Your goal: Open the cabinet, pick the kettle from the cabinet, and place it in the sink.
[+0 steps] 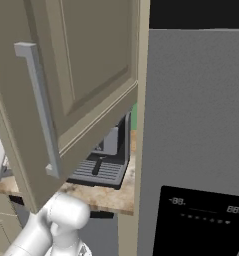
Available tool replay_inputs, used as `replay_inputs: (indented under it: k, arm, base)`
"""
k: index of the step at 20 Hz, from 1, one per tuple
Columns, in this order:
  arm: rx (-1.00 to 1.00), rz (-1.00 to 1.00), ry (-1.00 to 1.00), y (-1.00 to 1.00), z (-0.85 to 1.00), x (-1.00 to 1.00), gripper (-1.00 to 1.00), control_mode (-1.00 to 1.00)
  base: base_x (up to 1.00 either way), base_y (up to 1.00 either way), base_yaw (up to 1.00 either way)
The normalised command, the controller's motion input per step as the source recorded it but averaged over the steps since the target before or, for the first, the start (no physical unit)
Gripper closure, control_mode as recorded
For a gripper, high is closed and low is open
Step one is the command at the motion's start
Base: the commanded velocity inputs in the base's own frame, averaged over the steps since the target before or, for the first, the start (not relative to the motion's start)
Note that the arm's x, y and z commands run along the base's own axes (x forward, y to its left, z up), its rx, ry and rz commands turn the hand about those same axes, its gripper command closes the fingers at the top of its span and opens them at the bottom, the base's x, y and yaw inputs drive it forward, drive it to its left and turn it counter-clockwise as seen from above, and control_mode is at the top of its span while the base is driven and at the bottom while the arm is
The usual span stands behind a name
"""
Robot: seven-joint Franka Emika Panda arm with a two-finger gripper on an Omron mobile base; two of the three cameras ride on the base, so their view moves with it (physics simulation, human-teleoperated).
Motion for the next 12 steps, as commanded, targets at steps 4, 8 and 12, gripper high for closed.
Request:
replay_inputs:
  k: [4, 8, 12]
  arm:
    - [0.0, -0.03, 0.04, -0.5, 0.03, -0.16, -1.0, -1.0]
    - [0.0, -0.01, 0.08, -0.44, 0.02, -0.08, -1.0, -1.0]
    - [-0.01, 0.0, 0.14, -0.22, 0.0, 0.01, -1.0, -1.0]
  base:
    - [0.0, 0.0, 0.0]
    - [0.0, 0.0, 0.0]
    - [0.0, 0.0, 0.0]
